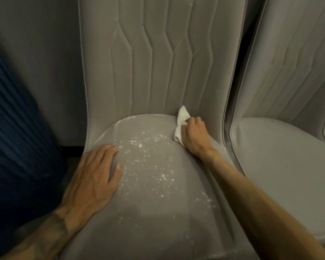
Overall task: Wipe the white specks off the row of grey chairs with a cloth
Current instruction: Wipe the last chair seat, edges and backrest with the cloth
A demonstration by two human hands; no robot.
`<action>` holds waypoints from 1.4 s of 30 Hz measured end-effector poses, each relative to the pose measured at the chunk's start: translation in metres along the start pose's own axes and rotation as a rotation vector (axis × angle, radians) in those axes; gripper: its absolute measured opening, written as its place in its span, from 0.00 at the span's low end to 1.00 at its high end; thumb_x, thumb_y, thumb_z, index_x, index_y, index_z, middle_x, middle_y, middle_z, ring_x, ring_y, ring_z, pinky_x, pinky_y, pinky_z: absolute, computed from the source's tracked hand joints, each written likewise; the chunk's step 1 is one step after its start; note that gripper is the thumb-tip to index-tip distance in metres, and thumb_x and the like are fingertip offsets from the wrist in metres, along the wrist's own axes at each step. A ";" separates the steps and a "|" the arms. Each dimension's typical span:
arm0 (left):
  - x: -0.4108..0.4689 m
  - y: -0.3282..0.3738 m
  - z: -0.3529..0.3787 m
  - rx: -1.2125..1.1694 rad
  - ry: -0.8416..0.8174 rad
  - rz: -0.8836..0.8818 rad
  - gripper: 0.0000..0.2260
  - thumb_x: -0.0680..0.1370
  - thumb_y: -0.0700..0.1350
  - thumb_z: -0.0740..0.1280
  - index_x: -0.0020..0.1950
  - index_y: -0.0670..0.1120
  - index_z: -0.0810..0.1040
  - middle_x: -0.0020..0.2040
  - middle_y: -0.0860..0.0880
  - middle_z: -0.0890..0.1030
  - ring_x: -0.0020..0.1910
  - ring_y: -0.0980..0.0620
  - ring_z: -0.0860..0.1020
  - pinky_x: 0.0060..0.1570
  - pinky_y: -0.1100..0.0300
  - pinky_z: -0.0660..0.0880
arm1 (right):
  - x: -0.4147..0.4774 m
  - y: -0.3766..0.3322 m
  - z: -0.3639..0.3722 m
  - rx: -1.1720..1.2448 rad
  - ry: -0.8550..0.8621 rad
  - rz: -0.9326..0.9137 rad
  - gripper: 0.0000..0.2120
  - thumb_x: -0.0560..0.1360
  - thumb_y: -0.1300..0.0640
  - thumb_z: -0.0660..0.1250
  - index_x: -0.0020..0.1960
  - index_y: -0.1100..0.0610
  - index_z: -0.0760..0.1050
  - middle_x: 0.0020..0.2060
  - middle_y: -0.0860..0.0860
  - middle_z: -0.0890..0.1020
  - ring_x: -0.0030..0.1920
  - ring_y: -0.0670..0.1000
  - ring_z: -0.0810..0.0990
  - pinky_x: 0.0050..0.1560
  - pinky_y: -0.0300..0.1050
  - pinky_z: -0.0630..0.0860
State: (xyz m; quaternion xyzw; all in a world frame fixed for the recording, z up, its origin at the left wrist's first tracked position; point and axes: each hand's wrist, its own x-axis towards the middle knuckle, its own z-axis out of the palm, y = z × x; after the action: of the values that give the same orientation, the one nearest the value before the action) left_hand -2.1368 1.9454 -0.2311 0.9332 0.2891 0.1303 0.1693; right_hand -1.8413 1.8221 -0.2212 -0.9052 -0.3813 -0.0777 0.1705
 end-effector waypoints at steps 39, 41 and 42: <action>-0.001 -0.004 0.002 0.009 0.006 0.027 0.28 0.81 0.58 0.50 0.73 0.44 0.73 0.73 0.44 0.74 0.71 0.44 0.72 0.77 0.49 0.62 | -0.082 0.004 -0.023 0.087 -0.072 -0.169 0.13 0.83 0.51 0.58 0.56 0.60 0.73 0.52 0.57 0.74 0.49 0.57 0.73 0.53 0.51 0.70; -0.001 -0.004 0.003 0.004 0.014 0.031 0.27 0.81 0.57 0.50 0.72 0.44 0.73 0.72 0.44 0.75 0.70 0.43 0.73 0.76 0.50 0.62 | -0.107 0.004 -0.030 0.133 -0.144 -0.297 0.14 0.83 0.47 0.55 0.55 0.56 0.71 0.50 0.53 0.73 0.46 0.53 0.72 0.50 0.49 0.71; 0.000 -0.005 0.003 0.002 0.020 0.032 0.26 0.81 0.57 0.51 0.72 0.44 0.73 0.72 0.44 0.75 0.70 0.43 0.73 0.76 0.50 0.62 | -0.109 0.011 -0.035 0.128 -0.154 -0.322 0.14 0.83 0.46 0.55 0.55 0.55 0.71 0.50 0.52 0.73 0.46 0.53 0.72 0.50 0.49 0.71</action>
State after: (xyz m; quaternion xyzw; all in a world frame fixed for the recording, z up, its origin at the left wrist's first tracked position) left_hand -2.1385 1.9482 -0.2355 0.9364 0.2759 0.1420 0.1636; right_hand -1.9093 1.7296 -0.2206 -0.8231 -0.5372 -0.0099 0.1836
